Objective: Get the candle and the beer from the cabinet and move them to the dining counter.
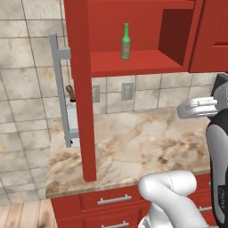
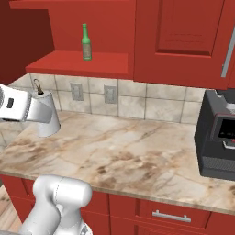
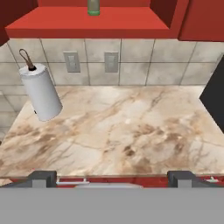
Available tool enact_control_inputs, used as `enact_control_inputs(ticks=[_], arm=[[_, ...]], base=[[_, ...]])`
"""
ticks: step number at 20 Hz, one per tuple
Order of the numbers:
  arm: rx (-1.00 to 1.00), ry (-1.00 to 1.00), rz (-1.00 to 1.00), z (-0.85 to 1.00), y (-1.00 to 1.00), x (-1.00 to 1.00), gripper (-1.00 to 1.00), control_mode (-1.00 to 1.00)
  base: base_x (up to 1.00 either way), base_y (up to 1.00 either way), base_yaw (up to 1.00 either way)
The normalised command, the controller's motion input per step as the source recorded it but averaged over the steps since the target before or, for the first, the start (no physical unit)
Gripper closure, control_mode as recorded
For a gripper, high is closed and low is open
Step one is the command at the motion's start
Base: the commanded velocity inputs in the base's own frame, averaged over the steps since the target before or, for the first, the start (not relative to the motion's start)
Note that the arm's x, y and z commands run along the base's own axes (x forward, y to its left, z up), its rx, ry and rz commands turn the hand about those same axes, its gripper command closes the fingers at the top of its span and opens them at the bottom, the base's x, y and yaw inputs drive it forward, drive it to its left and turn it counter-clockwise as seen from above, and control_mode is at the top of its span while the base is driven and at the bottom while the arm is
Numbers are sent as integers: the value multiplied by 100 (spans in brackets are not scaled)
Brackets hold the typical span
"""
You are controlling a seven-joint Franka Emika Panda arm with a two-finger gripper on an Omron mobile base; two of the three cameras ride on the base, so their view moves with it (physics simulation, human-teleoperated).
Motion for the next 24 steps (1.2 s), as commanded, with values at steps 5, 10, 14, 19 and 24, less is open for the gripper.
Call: enact_control_inputs(ticks=[5, 10, 14, 19, 24], arm=[[0, -29, 0, 55, 1, 4, -100, -100], [0, -20, 1, 71, 0, 0, -100, -100], [0, -9, 1, 55, 9, 0, -100, -100], [0, -1, 2, 35, 18, 0, -100, -100], [3, 0, 4, 13, 17, 13, -100, -100]], base=[[0, 0, 0], [0, 0, 0], [0, 0, 0], [0, 0, 0], [0, 0, 0]])
